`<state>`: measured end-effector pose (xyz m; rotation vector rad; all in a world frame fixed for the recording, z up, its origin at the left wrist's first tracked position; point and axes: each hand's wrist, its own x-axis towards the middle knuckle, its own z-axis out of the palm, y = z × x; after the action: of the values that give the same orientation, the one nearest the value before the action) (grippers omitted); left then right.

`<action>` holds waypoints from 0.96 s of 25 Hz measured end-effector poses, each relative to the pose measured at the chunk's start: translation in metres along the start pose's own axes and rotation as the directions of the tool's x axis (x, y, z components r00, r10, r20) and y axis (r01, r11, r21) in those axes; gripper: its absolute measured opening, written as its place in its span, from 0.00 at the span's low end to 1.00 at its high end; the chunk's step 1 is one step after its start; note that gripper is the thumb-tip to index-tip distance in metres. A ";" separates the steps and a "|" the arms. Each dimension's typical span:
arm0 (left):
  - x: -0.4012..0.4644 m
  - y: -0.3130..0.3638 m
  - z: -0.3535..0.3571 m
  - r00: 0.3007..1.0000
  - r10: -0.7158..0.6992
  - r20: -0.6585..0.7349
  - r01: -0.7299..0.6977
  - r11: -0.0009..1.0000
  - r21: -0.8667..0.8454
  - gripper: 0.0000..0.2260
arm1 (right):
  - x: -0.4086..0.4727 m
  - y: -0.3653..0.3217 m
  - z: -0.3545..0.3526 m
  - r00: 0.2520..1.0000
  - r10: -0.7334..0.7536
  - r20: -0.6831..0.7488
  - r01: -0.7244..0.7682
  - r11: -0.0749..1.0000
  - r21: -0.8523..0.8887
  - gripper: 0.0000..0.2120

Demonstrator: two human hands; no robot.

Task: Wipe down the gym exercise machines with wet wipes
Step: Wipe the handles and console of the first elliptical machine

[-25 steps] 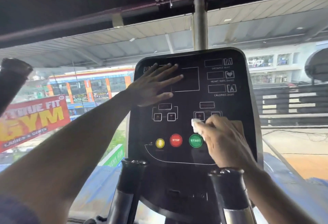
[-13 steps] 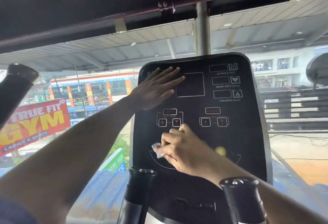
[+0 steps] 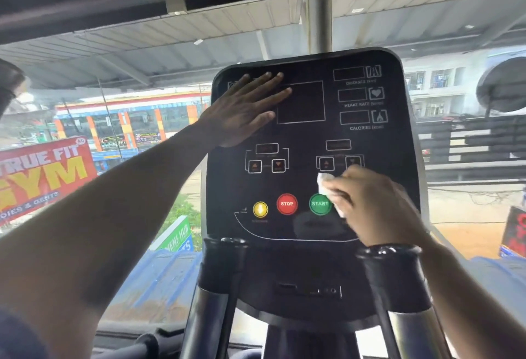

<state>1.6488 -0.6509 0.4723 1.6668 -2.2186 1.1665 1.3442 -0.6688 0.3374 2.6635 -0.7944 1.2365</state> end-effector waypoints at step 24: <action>-0.003 0.006 -0.001 1.000 0.016 -0.020 -0.015 0.998 0.053 0.29 | -0.004 -0.071 0.057 0.930 -0.366 -0.014 0.365 0.929 -0.062 0.14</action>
<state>1.6439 -0.6474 0.4689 1.6522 -2.2104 1.2515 1.4166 -0.6236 0.3054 2.5830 -0.2996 1.1272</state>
